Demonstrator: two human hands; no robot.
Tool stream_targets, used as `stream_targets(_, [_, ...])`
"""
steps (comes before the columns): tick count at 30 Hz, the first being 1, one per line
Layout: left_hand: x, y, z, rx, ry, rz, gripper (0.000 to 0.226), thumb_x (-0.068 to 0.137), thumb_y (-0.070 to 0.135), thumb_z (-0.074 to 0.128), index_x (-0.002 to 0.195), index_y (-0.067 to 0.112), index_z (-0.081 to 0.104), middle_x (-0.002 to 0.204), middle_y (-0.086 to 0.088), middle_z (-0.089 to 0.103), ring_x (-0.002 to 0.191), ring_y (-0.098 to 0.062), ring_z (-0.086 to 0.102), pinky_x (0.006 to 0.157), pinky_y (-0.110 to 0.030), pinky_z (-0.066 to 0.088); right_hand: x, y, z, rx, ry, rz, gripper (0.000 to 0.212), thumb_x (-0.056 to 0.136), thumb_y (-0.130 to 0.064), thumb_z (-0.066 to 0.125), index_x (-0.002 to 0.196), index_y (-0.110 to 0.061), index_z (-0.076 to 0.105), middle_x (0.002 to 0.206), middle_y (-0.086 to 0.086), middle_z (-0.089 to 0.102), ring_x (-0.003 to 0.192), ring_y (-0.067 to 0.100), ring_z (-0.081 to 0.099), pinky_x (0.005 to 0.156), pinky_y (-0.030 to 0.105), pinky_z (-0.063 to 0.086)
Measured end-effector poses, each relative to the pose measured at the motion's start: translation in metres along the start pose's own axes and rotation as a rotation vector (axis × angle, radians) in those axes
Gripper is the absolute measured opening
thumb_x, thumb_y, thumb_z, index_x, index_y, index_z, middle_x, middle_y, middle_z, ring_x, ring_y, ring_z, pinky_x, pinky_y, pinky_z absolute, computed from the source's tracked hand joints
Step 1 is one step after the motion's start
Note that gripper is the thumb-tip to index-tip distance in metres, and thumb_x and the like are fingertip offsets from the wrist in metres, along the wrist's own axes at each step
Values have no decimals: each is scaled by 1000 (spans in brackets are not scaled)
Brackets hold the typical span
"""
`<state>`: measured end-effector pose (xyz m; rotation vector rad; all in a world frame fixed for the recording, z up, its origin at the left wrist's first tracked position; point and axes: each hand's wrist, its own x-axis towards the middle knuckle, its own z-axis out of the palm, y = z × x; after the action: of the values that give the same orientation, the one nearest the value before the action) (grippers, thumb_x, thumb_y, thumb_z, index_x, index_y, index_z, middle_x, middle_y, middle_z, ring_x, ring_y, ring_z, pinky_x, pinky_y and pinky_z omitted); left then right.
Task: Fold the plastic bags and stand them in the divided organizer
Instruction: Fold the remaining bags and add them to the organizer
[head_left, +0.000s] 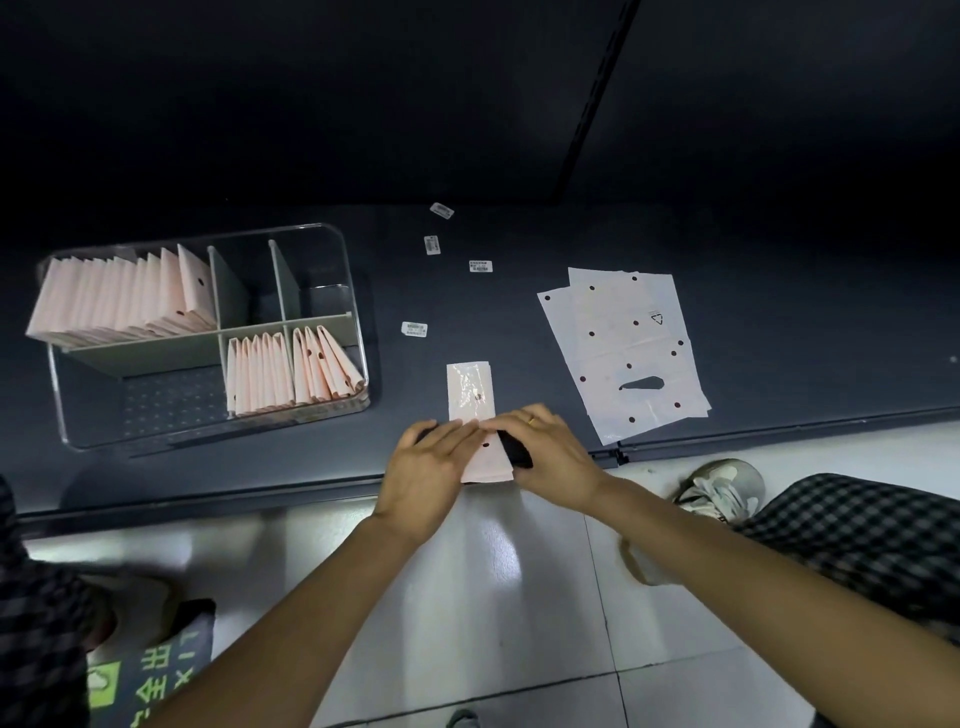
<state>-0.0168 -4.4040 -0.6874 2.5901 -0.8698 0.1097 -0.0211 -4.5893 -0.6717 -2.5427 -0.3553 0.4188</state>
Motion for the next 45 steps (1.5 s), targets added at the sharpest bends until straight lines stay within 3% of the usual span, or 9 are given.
stream_targets(6, [6, -7, -2, -255, -43, -235, 33, 75, 2, 73, 106, 13, 71, 111, -2, 70, 99, -23, 66, 88, -32, 42, 13, -7, 3, 237, 220, 179, 27, 81, 4, 62, 99, -12, 73, 94, 10, 69, 91, 20, 49, 84, 23, 40])
stream_targets(10, [13, -16, 3, -344, 12, -474, 17, 88, 21, 65, 95, 9, 73, 111, -1, 68, 102, -25, 58, 81, -31, 46, 22, -9, 2, 304, 253, 340, 23, 82, -18, 72, 103, -8, 72, 80, 1, 57, 77, 13, 52, 73, 9, 38])
stream_targets(21, [24, -16, 5, -205, -11, -710, 18, 90, 30, 61, 92, 15, 69, 109, -6, 49, 105, -25, 43, 92, -34, 34, 52, -14, -8, 234, 85, 556, 22, 88, -32, 63, 87, -12, 71, 95, 7, 71, 95, 26, 63, 91, 39, 47])
stream_targets(24, [22, -11, 0, -78, 6, -604, 21, 86, 21, 64, 103, 10, 59, 115, -11, 50, 104, -30, 47, 86, -38, 38, 56, -17, -12, 222, 43, 595, 22, 89, -33, 62, 86, -14, 71, 96, 8, 71, 99, 28, 62, 93, 41, 46])
stream_targets(27, [20, -11, 3, -50, 27, -195, 45, 80, 8, 68, 123, 4, 56, 134, -16, 51, 119, -35, 52, 99, -46, 42, 58, -18, -14, 212, 20, 606, 23, 88, -33, 62, 77, -15, 69, 90, 8, 71, 96, 28, 62, 91, 40, 47])
stream_targets(30, [18, -16, 8, 69, -216, 41, 64, 96, 28, 50, 148, 5, 20, 156, -12, 16, 144, -26, 17, 118, -40, 5, 57, -18, -15, 209, 19, 605, 30, 88, -34, 61, 63, -17, 60, 79, 7, 67, 91, 28, 63, 86, 37, 48])
stream_targets(37, [13, -31, 13, 243, -435, 52, 83, 92, 64, 16, 148, 10, -15, 152, -6, -25, 144, -20, -17, 116, -33, -16, 57, -20, -12, 176, 27, 619, 17, 88, -35, 61, 84, -20, 67, 99, 4, 71, 102, 25, 60, 91, 37, 46])
stream_targets(41, [14, -31, 12, 225, -448, 51, 83, 91, 66, 16, 148, 14, -15, 155, -8, -21, 144, -20, -18, 115, -34, -16, 45, -29, 2, -173, 367, 270, 26, 93, -26, 54, 115, -13, 58, 120, 5, 60, 113, 26, 51, 94, 35, 37])
stream_targets(45, [14, -30, 9, 203, -447, 61, 81, 93, 64, 21, 151, 10, 2, 159, -12, -4, 146, -23, -11, 114, -33, -19, 45, -28, 8, -27, 9, -60, 44, 102, -20, 35, 145, -9, 33, 154, 3, 27, 144, 14, 20, 118, 26, 9])
